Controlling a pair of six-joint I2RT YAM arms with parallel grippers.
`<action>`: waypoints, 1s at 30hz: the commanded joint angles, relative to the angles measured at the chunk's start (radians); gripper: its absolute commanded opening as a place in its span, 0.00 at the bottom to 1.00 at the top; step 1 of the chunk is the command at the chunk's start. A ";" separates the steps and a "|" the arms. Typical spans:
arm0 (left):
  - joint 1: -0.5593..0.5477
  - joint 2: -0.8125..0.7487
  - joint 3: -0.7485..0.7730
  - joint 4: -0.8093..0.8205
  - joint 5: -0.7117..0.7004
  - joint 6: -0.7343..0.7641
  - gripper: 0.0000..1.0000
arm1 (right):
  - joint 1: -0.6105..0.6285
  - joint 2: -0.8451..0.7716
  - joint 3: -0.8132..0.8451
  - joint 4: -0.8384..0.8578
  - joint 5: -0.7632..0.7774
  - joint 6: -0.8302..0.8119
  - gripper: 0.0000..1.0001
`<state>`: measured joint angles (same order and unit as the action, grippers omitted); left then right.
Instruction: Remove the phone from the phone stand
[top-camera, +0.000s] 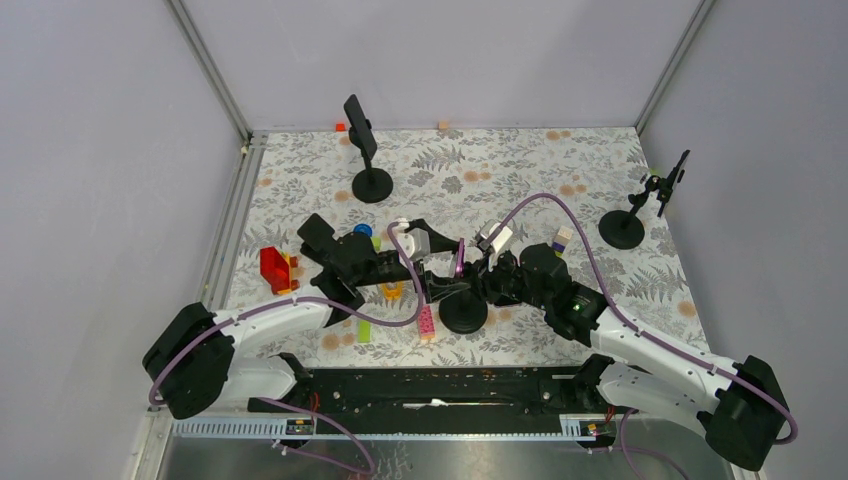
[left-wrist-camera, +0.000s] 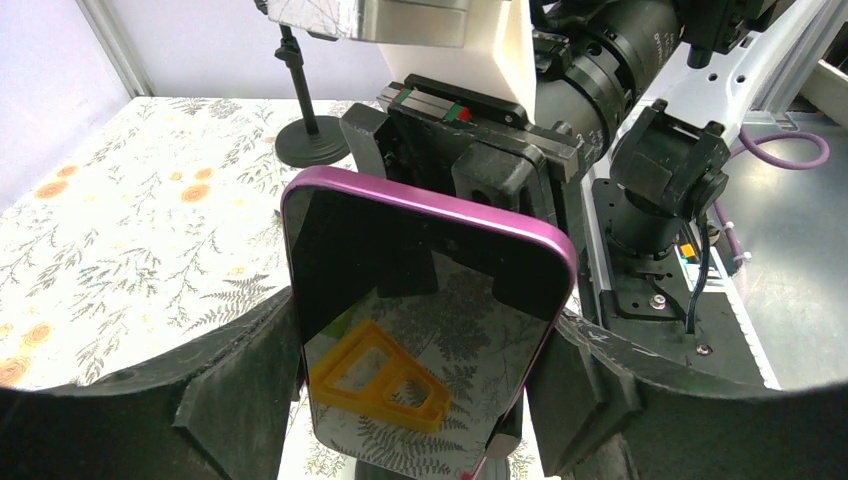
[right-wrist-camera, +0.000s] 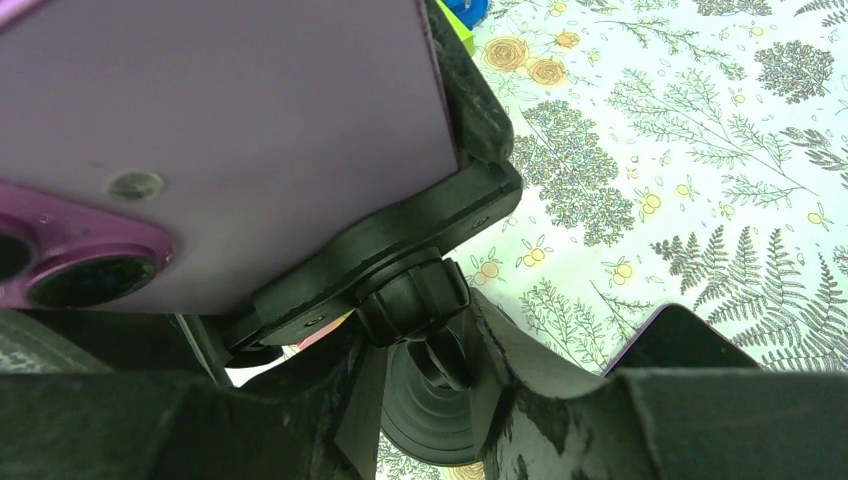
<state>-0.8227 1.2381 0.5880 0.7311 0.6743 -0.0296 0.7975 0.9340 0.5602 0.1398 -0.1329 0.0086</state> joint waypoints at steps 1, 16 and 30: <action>-0.184 -0.033 -0.065 -0.223 0.498 -0.189 0.00 | -0.127 0.012 0.030 0.227 0.430 0.025 0.00; -0.272 -0.004 -0.091 -0.124 0.498 -0.277 0.00 | -0.144 0.018 0.038 0.221 0.450 0.030 0.00; -0.276 -0.099 -0.134 -0.138 0.286 -0.254 0.00 | -0.151 0.014 0.027 0.227 0.466 0.053 0.00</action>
<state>-0.9146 1.1889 0.5037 0.7696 0.4725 -0.0368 0.7654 0.9356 0.5446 0.0853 -0.1028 0.0326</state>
